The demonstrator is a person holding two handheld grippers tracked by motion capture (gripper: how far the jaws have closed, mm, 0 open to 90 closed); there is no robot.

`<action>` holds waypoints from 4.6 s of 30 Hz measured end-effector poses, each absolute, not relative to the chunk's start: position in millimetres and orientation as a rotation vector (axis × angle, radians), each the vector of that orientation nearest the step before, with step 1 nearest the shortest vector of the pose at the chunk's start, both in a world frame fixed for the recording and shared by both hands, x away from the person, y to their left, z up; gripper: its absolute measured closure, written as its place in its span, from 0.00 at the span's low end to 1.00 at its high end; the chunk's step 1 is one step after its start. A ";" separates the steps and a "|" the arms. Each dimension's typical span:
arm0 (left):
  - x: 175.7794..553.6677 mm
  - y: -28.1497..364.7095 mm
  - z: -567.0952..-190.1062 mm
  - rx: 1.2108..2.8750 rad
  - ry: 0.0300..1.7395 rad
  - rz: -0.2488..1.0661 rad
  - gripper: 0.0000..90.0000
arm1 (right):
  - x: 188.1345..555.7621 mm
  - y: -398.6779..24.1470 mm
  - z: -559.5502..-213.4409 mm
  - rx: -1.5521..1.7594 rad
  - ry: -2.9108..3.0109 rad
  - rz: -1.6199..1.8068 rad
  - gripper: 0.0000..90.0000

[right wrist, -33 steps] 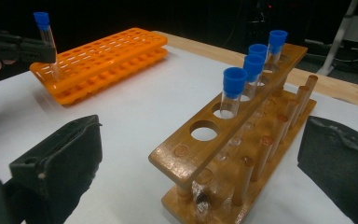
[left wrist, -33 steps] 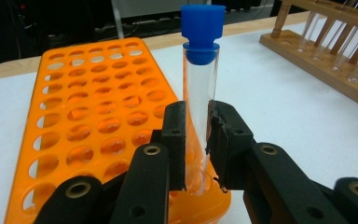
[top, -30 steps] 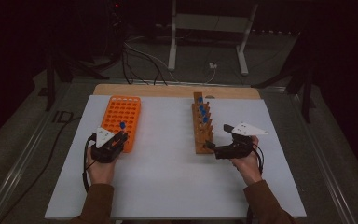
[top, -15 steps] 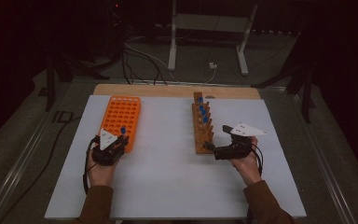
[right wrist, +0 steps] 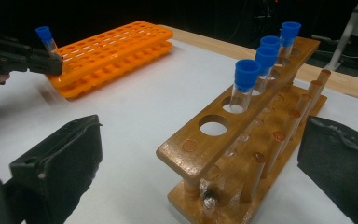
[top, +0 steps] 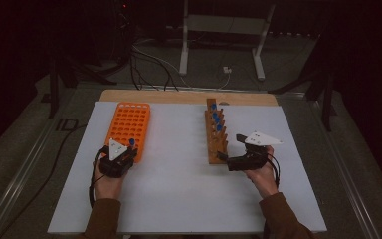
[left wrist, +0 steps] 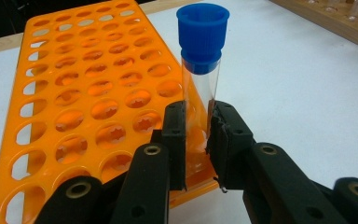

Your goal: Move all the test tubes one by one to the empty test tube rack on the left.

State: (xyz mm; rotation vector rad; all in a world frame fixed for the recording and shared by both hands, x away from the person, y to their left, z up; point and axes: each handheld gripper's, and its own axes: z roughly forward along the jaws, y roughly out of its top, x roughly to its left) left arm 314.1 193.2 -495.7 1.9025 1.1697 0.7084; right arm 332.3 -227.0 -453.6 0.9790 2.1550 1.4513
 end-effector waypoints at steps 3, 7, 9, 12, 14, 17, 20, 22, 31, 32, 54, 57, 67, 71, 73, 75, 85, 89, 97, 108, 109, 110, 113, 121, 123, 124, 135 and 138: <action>313.8 191.9 -495.8 1.912 1.162 0.704 0.85 | 331.9 -225.0 -453.6 0.977 2.157 1.452 0.00; 314.1 192.0 -495.9 1.903 1.175 0.707 0.82 | 332.0 -223.1 -453.5 0.973 2.159 1.451 0.00; 314.1 193.7 -496.0 1.891 1.190 0.698 0.77 | 332.0 -222.7 -453.2 0.974 2.158 1.450 0.00; 313.3 195.6 -495.9 1.873 1.207 0.696 0.69 | 332.2 -221.9 -452.7 0.977 2.156 1.449 0.00; 311.9 197.6 -494.6 1.852 1.208 0.688 0.60 | 332.7 -221.3 -452.0 0.978 2.159 1.444 0.00; 308.7 199.9 -490.6 1.802 1.205 0.679 0.46 | 334.3 -220.2 -450.1 0.977 2.153 1.446 0.00; 304.7 204.0 -484.8 1.733 1.210 0.651 0.31 | 336.5 -218.1 -446.8 0.980 2.153 1.443 0.00; 302.9 206.7 -482.5 1.701 1.219 0.626 0.24 | 338.8 -216.3 -444.4 0.984 2.149 1.437 0.00; 294.4 211.1 -472.6 1.608 1.226 0.636 0.01 | 353.0 -208.6 -440.4 1.020 2.151 1.381 0.04; 293.5 210.6 -471.0 1.603 1.219 0.637 0.01 | 355.1 -207.6 -441.2 1.028 2.150 1.376 0.06; 291.0 207.4 -469.1 1.589 1.211 0.626 0.01 | 389.5 -190.5 -460.4 1.144 2.117 1.255 0.84; 291.1 206.5 -469.2 1.589 1.209 0.624 0.01 | 390.5 -186.6 -461.9 1.130 2.112 1.233 0.85; 289.8 206.2 -468.1 1.601 1.199 0.620 0.01 | 393.4 -183.4 -464.2 1.142 2.091 1.211 0.86; 289.1 207.1 -467.8 1.600 1.197 0.619 0.01 | 393.4 -185.5 -463.8 1.150 2.090 1.218 0.86; 289.3 206.7 -467.9 1.602 1.194 0.616 0.01 | 393.0 -187.2 -462.4 1.158 2.084 1.232 0.86; 289.4 206.1 -467.7 1.610 1.188 0.613 0.01 | 392.3 -188.9 -460.1 1.165 2.076 1.251 0.86; 288.3 203.5 -465.7 1.615 1.164 0.616 0.02 | 388.2 -192.6 -440.9 1.147 2.058 1.303 0.86; 287.6 203.3 -464.1 1.611 1.158 0.620 0.02 | 385.5 -192.3 -430.2 1.118 2.047 1.315 0.86; 287.0 199.9 -460.9 1.620 1.139 0.630 0.02 | 380.2 -194.4 -408.0 1.083 2.018 1.353 0.86; 285.0 182.1 -452.9 1.638 1.077 0.655 0.04 | 370.6 -184.1 -397.6 1.033 2.064 1.417 0.86; 284.8 180.4 -452.4 1.642 1.071 0.659 0.04 | 370.1 -181.5 -399.7 1.031 2.078 1.423 0.86; 284.4 179.0 -452.1 1.643 1.066 0.661 0.04 | 369.7 -179.1 -401.5 1.033 2.088 1.429 0.86; 283.3 174.5 -450.8 1.641 1.048 0.668 0.05 | 368.1 -172.8 -406.2 1.021 2.118 1.434 0.86; 281.8 159.3 -449.0 1.660 1.009 0.683 0.07 | 360.2 -154.9 -412.8 0.975 2.187 1.454 0.85; 281.7 155.4 -448.8 1.668 0.997 0.680 0.07 | 357.9 -150.3 -413.7 0.954 2.203 1.453 0.86; 281.8 154.1 -448.8 1.673 0.992 0.679 0.07 | 356.4 -147.4 -414.3 0.947 2.214 1.457 0.85; 286.5 130.8 -452.5 1.744 0.941 0.638 0.14 | 346.6 -120.9 -420.6 0.893 2.300 1.495 0.85; 287.1 124.9 -453.8 1.762 0.928 0.630 0.18 | 343.1 -112.8 -421.2 0.872 2.324 1.501 0.85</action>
